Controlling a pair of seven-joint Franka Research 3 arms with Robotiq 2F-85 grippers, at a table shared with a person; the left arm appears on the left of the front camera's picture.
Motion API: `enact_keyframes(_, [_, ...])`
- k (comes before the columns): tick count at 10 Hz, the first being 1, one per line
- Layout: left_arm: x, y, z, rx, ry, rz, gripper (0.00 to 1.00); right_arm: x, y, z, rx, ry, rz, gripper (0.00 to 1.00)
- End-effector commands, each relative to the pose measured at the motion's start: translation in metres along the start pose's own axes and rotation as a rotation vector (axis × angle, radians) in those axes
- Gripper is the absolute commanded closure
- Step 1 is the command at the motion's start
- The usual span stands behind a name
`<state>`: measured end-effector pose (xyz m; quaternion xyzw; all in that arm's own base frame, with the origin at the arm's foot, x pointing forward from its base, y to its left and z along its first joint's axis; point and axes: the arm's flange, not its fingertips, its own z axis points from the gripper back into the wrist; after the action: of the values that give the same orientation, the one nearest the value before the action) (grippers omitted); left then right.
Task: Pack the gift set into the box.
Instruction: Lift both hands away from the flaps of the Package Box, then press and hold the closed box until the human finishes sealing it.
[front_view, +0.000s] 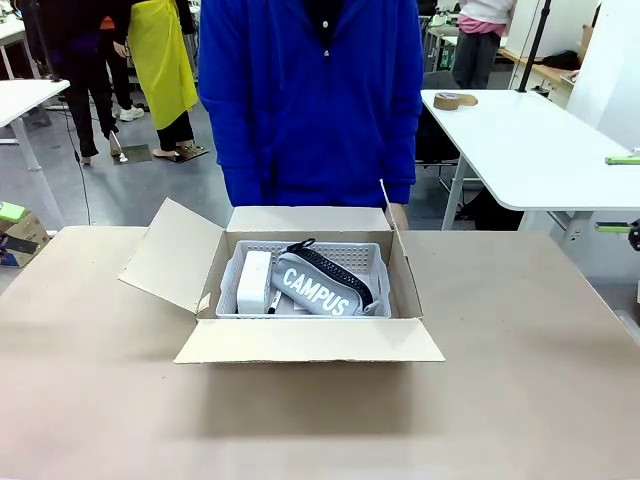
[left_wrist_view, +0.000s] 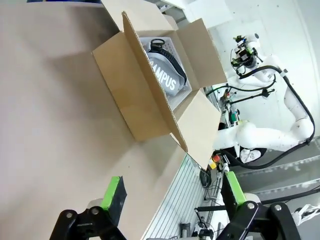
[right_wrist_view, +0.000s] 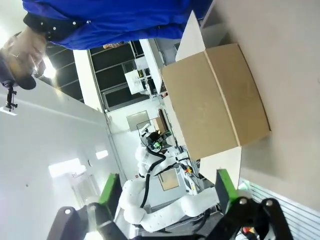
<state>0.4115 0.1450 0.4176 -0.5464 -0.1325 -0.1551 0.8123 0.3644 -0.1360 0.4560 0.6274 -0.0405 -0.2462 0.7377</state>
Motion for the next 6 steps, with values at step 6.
enact_keyframes(6, [-0.0137, 0.0033, -0.001, 0.004, -0.001, 0.018, 0.0, 0.0008, -0.004, 0.0085, 0.008, -0.021, -0.011, 0.0])
